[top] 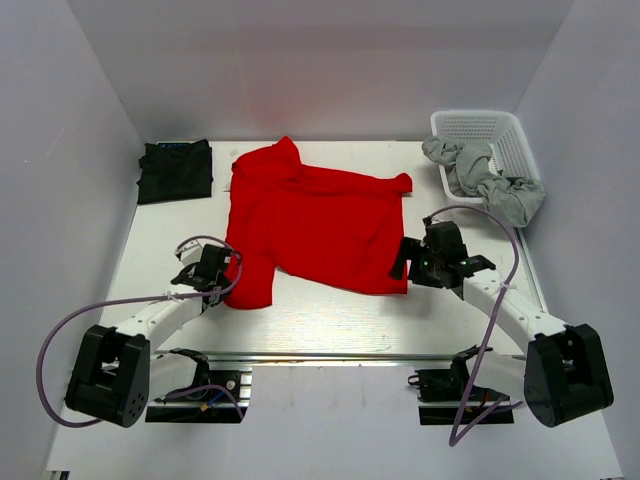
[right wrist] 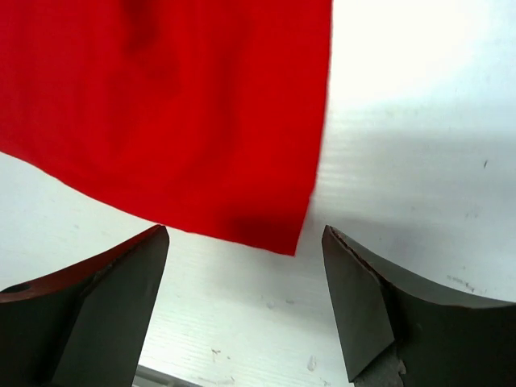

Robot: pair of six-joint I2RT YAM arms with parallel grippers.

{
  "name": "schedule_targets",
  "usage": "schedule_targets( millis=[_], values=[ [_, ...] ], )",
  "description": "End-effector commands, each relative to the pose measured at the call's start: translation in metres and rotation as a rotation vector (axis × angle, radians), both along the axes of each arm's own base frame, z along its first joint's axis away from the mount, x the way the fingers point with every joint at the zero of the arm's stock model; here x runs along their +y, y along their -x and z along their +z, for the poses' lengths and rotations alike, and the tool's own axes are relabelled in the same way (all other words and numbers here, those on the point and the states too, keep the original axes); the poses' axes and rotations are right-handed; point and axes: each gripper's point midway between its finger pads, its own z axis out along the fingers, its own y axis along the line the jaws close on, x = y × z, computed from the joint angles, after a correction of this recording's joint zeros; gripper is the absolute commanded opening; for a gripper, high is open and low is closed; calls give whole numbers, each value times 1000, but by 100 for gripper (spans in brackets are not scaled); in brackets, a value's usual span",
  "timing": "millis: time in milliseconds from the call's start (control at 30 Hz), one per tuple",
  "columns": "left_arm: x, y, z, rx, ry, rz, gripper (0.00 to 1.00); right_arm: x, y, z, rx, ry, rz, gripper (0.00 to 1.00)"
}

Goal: Fold and stack the t-shirts
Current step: Flatten out the tshirt

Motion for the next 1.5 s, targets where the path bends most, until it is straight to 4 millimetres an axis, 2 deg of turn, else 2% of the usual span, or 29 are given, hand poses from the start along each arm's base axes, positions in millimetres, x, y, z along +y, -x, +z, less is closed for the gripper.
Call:
schedule_targets(
  millis=[0,333,433,467,567,667,767,800,833,867,900,933,1000,1033,1100,1133,1200,1233,1300,1333,1367,1400,1433,1467],
  values=[
    [-5,10,0,7,23,-45,0,-4,10,-16,67,7,-24,82],
    [-8,11,2,-29,40,-70,0,6,6,-49,111,-29,-30,73],
    [-8,10,4,-38,42,-70,0,13,6,-50,108,-62,1,59],
    [-8,10,4,-36,36,-78,0,17,7,-49,111,-76,13,42],
    [-10,8,7,-37,35,-105,0,21,3,-44,90,-88,30,15],
    [-14,1,18,-73,46,-121,0,23,-1,-34,55,-98,55,0],
    [-21,-4,27,-93,55,-165,0,28,-6,-21,7,-115,84,0],
    [-23,-10,38,-136,64,-166,0,29,-8,-13,-21,-125,94,0],
    [-25,-10,41,-145,71,-182,0,30,-12,-6,-47,-130,95,0],
    [-27,-18,54,-180,72,-191,0,33,-18,12,-104,-146,105,0],
    [-28,-21,66,-218,74,-198,0,34,-22,20,-129,-152,105,0],
    [-28,-29,82,-264,71,-189,0,37,-31,40,-195,-170,108,0],
    [-25,-36,102,-316,56,-177,0,39,-36,60,-262,-194,108,0],
    [-20,-42,125,-372,42,-152,0,41,-47,85,-362,-222,104,0],
    [-16,-49,151,-429,24,-137,0,41,-53,114,-461,-244,94,0],
    [-16,-56,175,-481,15,-136,0,38,-61,140,-532,-249,74,0],
    [-14,-61,206,-546,-3,-144,0,34,-68,183,-653,-238,70,0],
    [-11,-67,238,-619,-14,-132,0,33,-72,215,-721,-250,63,0],
    [-6,-71,270,-692,-37,-109,0,23,-75,241,-796,-227,24,0],
    [1,-71,298,-751,-69,-97,0,21,-75,261,-841,-229,15,0],
    [3,-70,312,-777,-77,-87,0,11,-77,283,-891,-217,-29,0],
    [4,-69,324,-801,-83,-90,0,8,-77,291,-914,-205,-37,0],
    [7,-65,349,-847,-108,-104,0,4,-76,310,-954,-196,-51,0],
    [8,-64,361,-876,-115,-106,0,-1,-74,320,-981,-187,-66,0]
  ],
)
